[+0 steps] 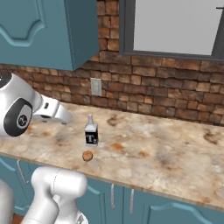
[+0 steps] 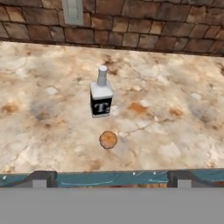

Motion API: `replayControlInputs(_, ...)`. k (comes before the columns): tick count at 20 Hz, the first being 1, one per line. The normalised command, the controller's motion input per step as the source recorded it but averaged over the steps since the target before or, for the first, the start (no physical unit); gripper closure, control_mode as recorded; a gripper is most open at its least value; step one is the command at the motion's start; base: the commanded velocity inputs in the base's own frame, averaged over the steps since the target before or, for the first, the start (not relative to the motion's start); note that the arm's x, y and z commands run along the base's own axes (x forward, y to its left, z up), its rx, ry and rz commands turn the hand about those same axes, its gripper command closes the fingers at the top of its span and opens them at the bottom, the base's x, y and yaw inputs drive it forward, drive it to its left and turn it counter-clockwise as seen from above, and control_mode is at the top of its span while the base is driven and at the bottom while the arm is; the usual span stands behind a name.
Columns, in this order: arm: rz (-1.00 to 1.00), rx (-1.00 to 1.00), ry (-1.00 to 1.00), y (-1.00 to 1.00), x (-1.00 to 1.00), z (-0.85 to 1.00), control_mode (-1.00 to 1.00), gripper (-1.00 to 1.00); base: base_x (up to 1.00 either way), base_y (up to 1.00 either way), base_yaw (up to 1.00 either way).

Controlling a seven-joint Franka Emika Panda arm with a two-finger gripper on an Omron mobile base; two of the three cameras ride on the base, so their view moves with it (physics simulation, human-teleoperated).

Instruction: Place the beer and liquor on the top shelf of the fridge to keep them out of children's reach, and place the tangerine on lower shelves for easy access.

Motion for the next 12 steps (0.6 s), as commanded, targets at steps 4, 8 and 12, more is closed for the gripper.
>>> replayControlInputs(4, -0.14, 0.00, -0.11, 0.00, 0.48, -0.38, -1.00, -1.00, 0.00, 0.00, 0.00)
replayControlInputs(8, -0.07, 0.00, -0.04, 0.00, 0.45, -0.50, -1.00, -1.00, 0.00, 0.00, 0.00)
replayControlInputs(12, -0.02, 0.02, 0.00, -0.01, 0.45, -0.46, -1.00, -1.00, 0.00, 0.00, 0.00)
